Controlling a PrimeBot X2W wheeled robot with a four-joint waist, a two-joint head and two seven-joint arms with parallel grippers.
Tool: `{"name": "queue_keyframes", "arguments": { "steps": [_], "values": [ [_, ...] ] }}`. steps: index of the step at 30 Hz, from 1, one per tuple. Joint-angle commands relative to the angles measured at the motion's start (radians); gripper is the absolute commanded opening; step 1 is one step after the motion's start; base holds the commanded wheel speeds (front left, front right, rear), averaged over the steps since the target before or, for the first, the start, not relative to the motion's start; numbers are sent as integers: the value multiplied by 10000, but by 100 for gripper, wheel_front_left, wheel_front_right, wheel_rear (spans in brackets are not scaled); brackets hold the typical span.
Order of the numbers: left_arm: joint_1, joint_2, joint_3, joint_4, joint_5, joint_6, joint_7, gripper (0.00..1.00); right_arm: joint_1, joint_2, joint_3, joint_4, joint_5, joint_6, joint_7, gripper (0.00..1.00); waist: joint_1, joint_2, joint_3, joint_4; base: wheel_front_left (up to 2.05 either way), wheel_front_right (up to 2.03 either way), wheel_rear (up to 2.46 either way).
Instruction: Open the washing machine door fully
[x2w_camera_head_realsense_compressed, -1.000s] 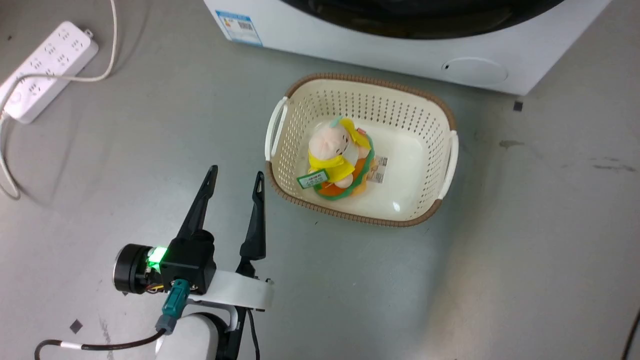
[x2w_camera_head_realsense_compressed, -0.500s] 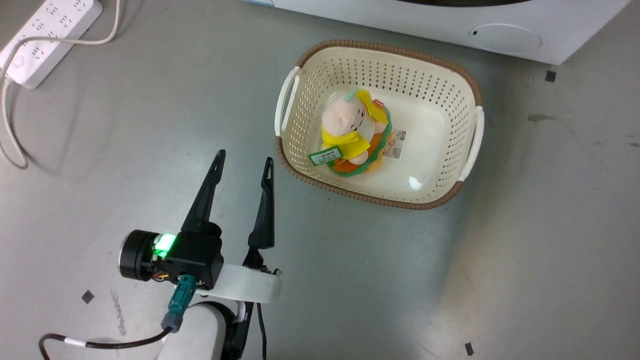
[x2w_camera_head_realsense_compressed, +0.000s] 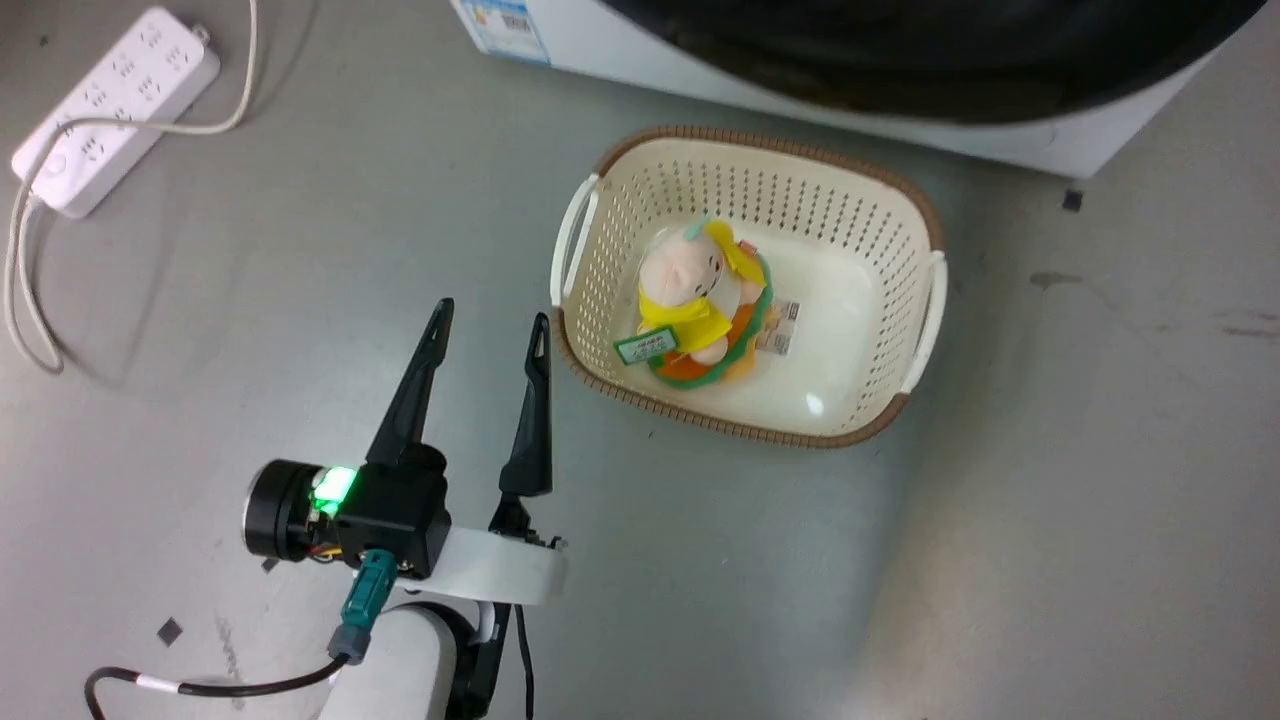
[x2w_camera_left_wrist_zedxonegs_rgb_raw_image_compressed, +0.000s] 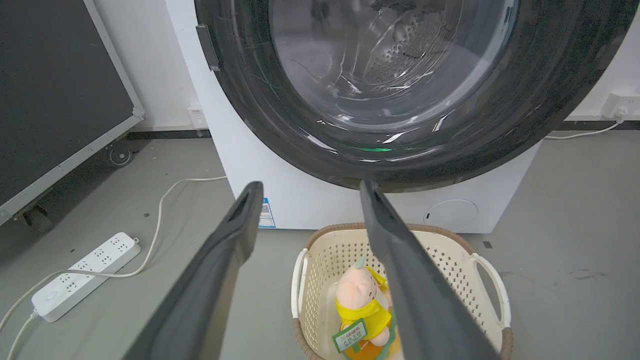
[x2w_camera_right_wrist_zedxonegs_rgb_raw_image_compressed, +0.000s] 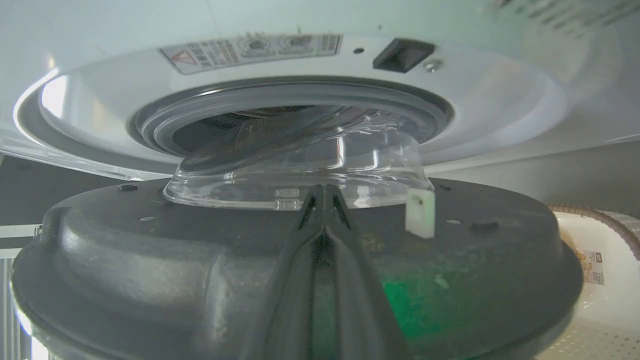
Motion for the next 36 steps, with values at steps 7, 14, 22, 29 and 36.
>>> {"name": "queue_keyframes", "arguments": {
  "steps": [7,14,22,29,36],
  "values": [
    [599,12,-78,331,-29,-37,-55,100,2470,1103,370,-946,250,12,932,0,0,0,-1673,-447,0,0,0],
    [1294,12,-43,662,-160,-179,-55,100,5044,2306,714,-2446,596,12,1935,0,0,0,-2966,-549,0,0,0],
    [1837,12,24,870,-148,-312,-55,100,7373,2996,1390,-4306,1136,12,2915,0,0,0,-3872,-406,0,0,0],
    [2065,12,-18,1046,-128,-460,-55,100,8948,3025,3625,-5397,3115,12,2734,0,0,0,-4211,-157,0,0,0],
    [2108,12,-72,1071,-176,-484,-55,100,9597,3027,5392,-5779,4543,12,1692,0,0,0,-4217,49,0,0,0]
  ]
}}
